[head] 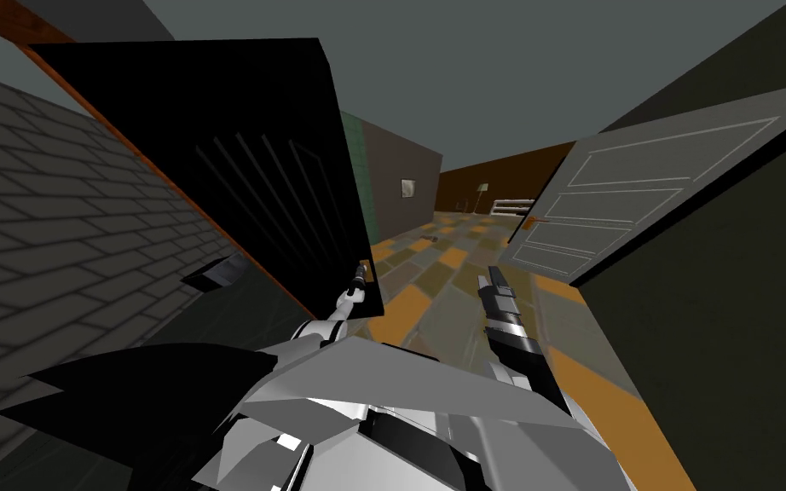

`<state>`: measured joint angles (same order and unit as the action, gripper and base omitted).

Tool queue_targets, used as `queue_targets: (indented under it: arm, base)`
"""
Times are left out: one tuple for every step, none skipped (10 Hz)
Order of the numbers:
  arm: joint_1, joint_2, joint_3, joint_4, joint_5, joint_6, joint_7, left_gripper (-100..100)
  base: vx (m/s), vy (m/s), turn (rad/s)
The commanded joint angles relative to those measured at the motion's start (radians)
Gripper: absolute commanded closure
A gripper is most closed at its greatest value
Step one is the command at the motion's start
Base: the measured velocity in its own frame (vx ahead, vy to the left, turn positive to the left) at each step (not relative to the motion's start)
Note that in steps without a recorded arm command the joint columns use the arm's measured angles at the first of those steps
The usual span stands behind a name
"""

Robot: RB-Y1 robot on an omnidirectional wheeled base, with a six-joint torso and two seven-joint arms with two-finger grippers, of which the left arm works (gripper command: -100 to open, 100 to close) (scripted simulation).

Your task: Push the door open

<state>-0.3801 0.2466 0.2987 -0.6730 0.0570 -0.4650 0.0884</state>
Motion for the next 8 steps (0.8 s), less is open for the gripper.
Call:
queue_targets:
  arm:
    - [0.003,0.011,0.023,-0.007,0.007,0.006,-0.008,100]
    - [0.003,0.013,0.030,-0.006,0.009,0.006,-0.010,100]
    - [0.005,0.016,0.040,-0.005,0.012,0.006,-0.014,100]
    - [0.005,0.019,0.047,-0.003,0.014,0.005,-0.017,100]
    - [0.006,0.021,0.055,-0.002,0.016,0.005,-0.019,100]
    - [0.008,0.021,0.050,0.001,0.015,0.004,-0.016,100]
    - [0.011,0.028,0.066,0.001,0.021,0.004,-0.022,100]
    - [0.011,0.029,0.070,0.002,0.022,0.003,-0.023,100]
  base:
    - [0.189,-0.089,0.058]
    - [0.188,-0.106,0.083]
    - [0.206,-0.095,0.081]
    - [0.182,-0.091,0.053]
    - [0.151,-0.080,0.052]
    - [0.068,-0.028,0.035]
    - [0.105,-0.009,0.039]
    - [0.167,-0.048,0.046]
